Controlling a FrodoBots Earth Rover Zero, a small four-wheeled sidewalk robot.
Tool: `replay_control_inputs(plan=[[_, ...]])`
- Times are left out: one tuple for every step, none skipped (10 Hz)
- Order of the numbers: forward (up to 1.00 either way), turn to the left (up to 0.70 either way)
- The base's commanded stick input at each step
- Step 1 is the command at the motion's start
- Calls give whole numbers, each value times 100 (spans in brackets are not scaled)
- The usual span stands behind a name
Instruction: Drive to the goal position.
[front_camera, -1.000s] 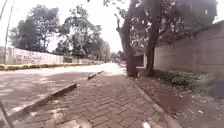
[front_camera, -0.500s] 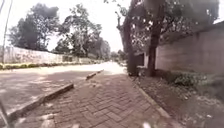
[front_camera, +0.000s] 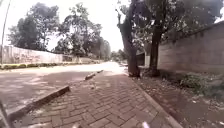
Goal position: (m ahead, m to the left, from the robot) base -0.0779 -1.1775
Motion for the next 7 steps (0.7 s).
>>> replay_control_inputs(plan=[[50,-25],[50,-27],[50,-30],[50,-32],[50,-34],[50,-37],[50,-39]])
